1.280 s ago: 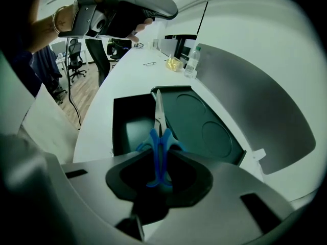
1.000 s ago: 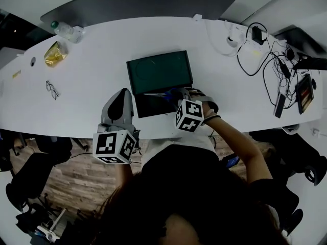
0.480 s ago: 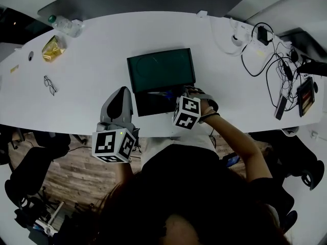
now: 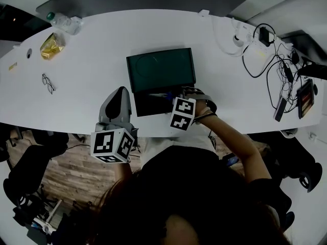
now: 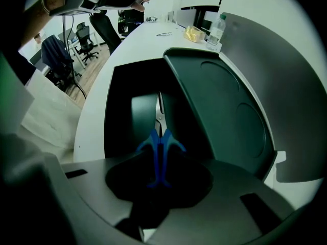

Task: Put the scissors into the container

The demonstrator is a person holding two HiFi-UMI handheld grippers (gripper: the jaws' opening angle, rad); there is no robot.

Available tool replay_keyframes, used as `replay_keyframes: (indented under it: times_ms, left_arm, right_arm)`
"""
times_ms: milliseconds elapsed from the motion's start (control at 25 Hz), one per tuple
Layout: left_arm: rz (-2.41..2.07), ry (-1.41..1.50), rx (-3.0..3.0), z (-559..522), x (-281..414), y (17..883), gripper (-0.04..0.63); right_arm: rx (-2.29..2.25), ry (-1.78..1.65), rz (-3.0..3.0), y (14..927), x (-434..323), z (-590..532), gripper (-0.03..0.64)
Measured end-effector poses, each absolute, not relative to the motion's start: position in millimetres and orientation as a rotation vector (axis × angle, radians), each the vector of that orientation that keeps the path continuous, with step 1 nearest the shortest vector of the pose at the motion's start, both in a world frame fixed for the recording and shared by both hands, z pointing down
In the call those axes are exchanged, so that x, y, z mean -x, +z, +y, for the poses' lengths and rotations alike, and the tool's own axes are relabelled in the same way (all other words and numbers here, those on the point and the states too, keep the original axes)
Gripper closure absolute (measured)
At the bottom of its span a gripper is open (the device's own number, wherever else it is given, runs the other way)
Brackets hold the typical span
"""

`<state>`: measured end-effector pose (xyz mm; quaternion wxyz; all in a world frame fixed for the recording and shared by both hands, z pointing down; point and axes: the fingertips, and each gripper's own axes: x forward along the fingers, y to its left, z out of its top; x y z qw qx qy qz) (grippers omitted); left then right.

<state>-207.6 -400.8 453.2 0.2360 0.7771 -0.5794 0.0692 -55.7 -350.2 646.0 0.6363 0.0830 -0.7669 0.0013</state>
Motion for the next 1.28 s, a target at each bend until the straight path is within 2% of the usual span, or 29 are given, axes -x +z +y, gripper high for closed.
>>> replay_keyframes:
  times_ms: [640,1280]
  left_arm:
    - [-1.555,0.205,-2.144,-402,201,457,0.584]
    - [-1.534,0.214,-2.212,-391,200,442,0.584]
  right_arm:
    - [-0.181,-0.003,-1.741,647,55,-348,0.503]
    - [-0.359,0.076,-1.843,617,57,-350,0.522]
